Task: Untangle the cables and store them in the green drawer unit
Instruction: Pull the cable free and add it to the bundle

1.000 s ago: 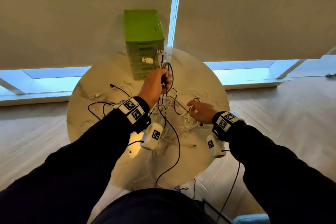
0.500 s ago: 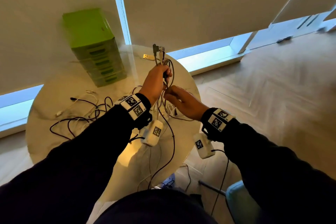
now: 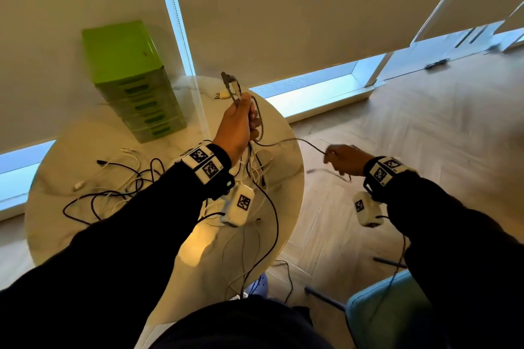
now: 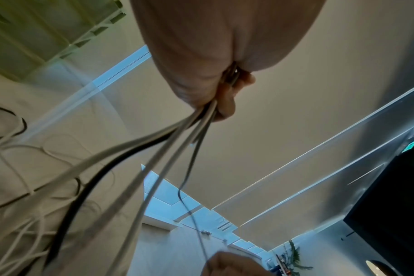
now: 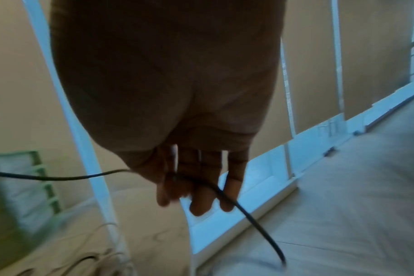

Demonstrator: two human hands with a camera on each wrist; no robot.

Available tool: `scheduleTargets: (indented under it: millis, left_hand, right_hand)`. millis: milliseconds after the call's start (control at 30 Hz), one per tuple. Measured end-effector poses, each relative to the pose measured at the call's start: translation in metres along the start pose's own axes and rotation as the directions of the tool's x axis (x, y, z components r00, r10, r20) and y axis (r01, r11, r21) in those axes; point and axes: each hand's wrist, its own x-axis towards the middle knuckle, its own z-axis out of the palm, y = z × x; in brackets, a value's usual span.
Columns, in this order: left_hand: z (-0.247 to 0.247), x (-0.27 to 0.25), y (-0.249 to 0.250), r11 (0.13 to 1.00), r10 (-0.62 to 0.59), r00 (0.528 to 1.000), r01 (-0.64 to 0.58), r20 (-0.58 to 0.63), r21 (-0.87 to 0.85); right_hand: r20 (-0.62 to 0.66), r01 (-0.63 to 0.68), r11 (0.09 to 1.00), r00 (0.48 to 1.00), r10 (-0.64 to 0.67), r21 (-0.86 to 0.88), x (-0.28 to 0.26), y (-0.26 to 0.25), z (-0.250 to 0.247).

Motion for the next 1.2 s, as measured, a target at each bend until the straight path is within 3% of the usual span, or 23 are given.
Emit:
scheduleTargets:
  millis: [100,200,300,367,467,600,667,800,867,967,1033,1067,1133,1200]
  left_hand:
    - [0.011,-0.002,0.001,0.998,-0.016,0.999,0.019,0.052,-0.058]
    - [0.015,-0.003,-0.008,0.996,-0.035,0.996,0.041,0.079,-0.084]
    - [0.013,-0.003,-0.015,0.996,-0.033,0.998,0.038,0.058,-0.083]
    - [0.011,-0.002,-0.018,0.998,-0.027,0.999,0.028,0.026,-0.064]
    - [0.003,0.001,-0.021,1.0,-0.007,0.999,0.007,-0.034,0.017]
    - [-0.015,0.006,-0.026,0.95,0.059,0.986,-0.006,-0.158,0.312]
    - [-0.026,0.008,-0.033,0.957,0.016,0.98,0.041,-0.196,0.286]
    - [-0.04,0.01,-0.04,0.995,-0.074,0.966,0.089,-0.247,0.048]
    - [-0.044,0.009,-0.035,0.994,-0.078,0.968,0.059,-0.237,-0.089]
    - [-0.051,0.003,-0.023,0.969,-0.068,0.978,0.018,-0.198,-0.246]
    - [-0.052,-0.001,-0.019,0.958,-0.067,0.987,0.023,-0.146,-0.285]
    - [-0.053,-0.002,-0.018,0.955,-0.067,0.991,0.029,-0.117,-0.296]
    - [-0.053,-0.005,-0.017,0.952,-0.055,0.997,0.037,-0.05,-0.302]
    - [-0.051,-0.007,-0.016,0.952,-0.036,0.999,0.04,0.017,-0.304]
  right_hand:
    - [0.018,-0.072,0.997,0.997,0.072,-0.021,0.006,0.022,0.01]
    - [-0.075,0.141,0.987,0.988,-0.136,0.072,0.001,-0.005,0.019]
    - [-0.083,0.39,0.894,0.921,-0.381,0.223,-0.007,-0.054,0.03]
    - [-0.049,0.472,0.837,0.877,-0.478,0.276,-0.008,-0.081,0.044]
    - [-0.096,0.531,0.772,0.84,-0.534,0.349,-0.005,-0.103,0.064]
    - [-0.342,0.674,0.701,0.732,-0.589,0.233,0.0,-0.107,0.061]
    - [-0.372,0.691,0.696,0.709,-0.599,0.195,-0.001,-0.105,0.053]
    - [-0.374,0.621,0.773,0.752,-0.542,0.129,-0.001,-0.088,0.033]
    - [-0.335,0.499,0.866,0.823,-0.458,0.043,0.008,-0.063,0.03]
    - [-0.069,0.115,0.981,0.989,-0.127,-0.158,0.022,-0.023,0.036]
    - [0.077,-0.06,0.969,0.994,0.08,-0.239,0.022,-0.015,0.044]
    - [0.087,-0.053,0.979,0.994,0.071,-0.199,0.021,-0.02,0.047]
    - [0.002,0.162,0.986,0.987,-0.162,-0.027,0.016,-0.048,0.052]
    - [-0.082,0.426,0.897,0.904,-0.419,0.115,0.01,-0.086,0.056]
